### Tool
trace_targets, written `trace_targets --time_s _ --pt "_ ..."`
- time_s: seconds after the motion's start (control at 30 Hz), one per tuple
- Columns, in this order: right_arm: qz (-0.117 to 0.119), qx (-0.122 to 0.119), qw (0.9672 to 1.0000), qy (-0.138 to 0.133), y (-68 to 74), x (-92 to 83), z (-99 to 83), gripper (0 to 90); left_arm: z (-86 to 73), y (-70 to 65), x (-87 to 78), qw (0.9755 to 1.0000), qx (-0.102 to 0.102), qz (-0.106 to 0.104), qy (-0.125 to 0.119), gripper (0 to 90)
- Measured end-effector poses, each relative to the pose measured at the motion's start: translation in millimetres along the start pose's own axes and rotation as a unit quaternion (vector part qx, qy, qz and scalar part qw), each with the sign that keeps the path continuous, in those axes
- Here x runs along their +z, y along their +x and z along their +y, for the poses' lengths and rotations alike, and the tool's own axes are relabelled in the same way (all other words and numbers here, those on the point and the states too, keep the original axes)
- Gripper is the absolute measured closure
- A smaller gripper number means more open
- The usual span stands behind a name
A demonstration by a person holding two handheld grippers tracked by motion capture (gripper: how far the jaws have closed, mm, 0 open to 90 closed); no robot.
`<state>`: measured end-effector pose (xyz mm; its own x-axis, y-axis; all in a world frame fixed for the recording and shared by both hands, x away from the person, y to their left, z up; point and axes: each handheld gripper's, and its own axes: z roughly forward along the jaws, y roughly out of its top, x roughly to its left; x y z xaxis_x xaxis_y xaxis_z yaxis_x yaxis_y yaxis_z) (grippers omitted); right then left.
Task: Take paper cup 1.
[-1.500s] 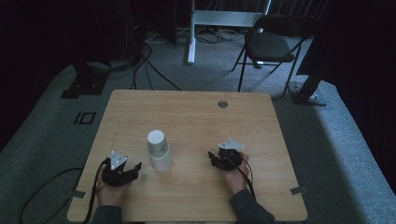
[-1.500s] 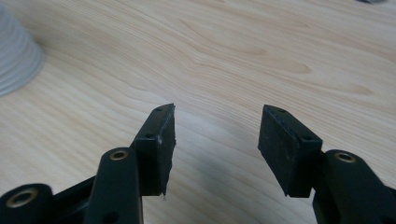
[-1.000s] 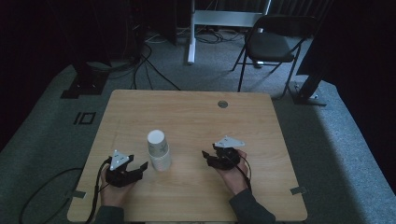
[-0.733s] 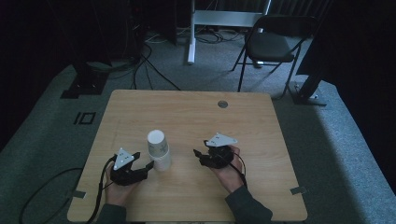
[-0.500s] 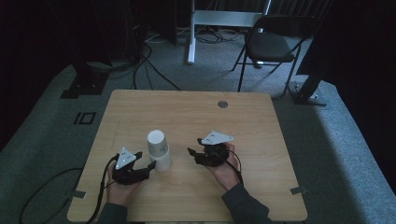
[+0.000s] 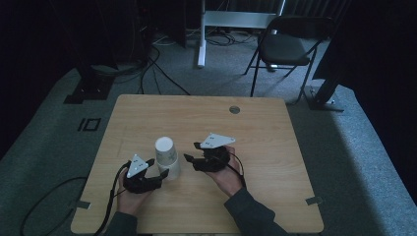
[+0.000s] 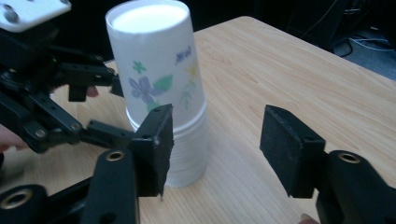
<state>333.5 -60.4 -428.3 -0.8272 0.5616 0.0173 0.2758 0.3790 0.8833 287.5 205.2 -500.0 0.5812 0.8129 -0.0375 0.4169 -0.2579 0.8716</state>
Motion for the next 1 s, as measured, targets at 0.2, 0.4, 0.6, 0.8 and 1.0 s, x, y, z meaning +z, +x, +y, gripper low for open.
trace_targets --time_s 0.2,0.4,0.6,0.8,1.0 --pt "0.013 -0.002 0.9999 -0.006 5.5 6.7 9.3 39.2 0.5 -1.4 3.7 1.0 0.001 -0.004 -0.001 29.5" --pt "0.024 -0.011 0.9995 -0.015 10.3 11.0 16.9 39.0 0.3 -1.1 5.1 1.0 0.004 -0.005 -0.002 28.8" --pt "0.034 -0.015 0.9991 -0.019 13.7 16.1 21.8 38.8 -0.1 -1.3 5.4 1.0 0.008 -0.003 -0.002 28.7" --pt "0.041 -0.014 0.9989 -0.019 18.2 24.6 25.9 36.2 -0.4 -1.6 6.1 1.0 0.01 -0.001 -0.001 28.7" --pt "0.045 -0.014 0.9987 -0.019 22.5 34.4 31.2 33.0 -0.5 -2.0 6.2 0.9999 0.011 0.001 0.0 28.7"
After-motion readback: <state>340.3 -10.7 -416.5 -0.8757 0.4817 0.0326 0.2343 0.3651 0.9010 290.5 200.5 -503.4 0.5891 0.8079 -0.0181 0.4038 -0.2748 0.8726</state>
